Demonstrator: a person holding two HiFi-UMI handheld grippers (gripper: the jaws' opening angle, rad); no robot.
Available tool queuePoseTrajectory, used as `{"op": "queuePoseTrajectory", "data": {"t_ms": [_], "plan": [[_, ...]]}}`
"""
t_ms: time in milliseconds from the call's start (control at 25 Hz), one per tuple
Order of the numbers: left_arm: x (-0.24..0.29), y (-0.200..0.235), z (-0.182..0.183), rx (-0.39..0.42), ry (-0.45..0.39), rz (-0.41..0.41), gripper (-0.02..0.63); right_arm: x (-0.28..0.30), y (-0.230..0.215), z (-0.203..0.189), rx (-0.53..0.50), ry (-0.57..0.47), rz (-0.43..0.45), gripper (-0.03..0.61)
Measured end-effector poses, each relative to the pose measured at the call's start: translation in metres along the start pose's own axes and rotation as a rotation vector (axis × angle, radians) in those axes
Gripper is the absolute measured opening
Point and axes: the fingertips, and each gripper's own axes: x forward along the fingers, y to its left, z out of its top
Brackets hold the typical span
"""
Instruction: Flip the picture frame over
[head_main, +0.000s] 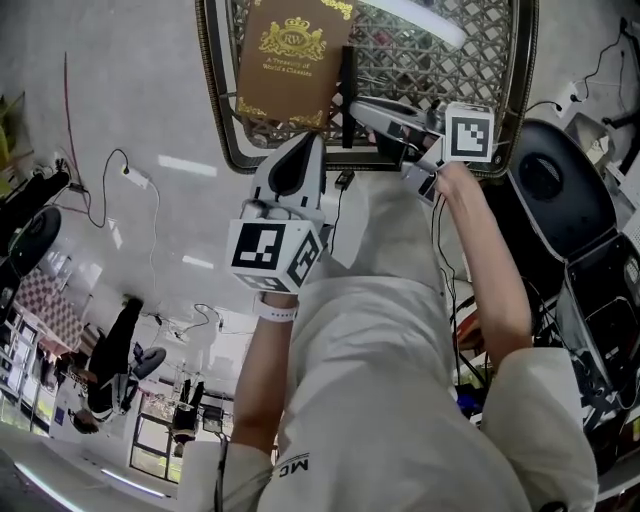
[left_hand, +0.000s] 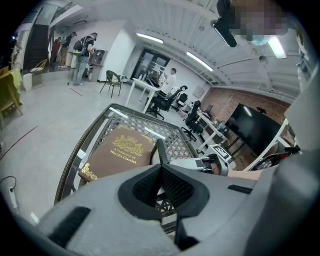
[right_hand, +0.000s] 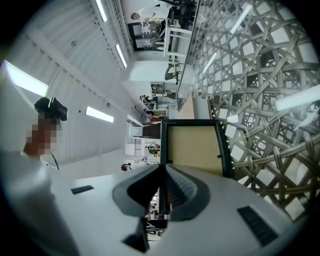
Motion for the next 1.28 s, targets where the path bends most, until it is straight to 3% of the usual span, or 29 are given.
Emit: {"op": "queuePoseTrajectory", "data": {"t_ms": [440, 1280], "plan": [[0.003, -0.001, -0.006, -0.004, 0.010, 0.001, 0.025, -0.006, -0.001, 0.004, 0.002, -0.005, 0.104, 0.055], [0.020, -0.021, -0.007, 0.007, 0.019, -0.019, 0.025, -0.044, -0.011, 0.015, -0.035, -0.112, 0.062, 0.091]]}}
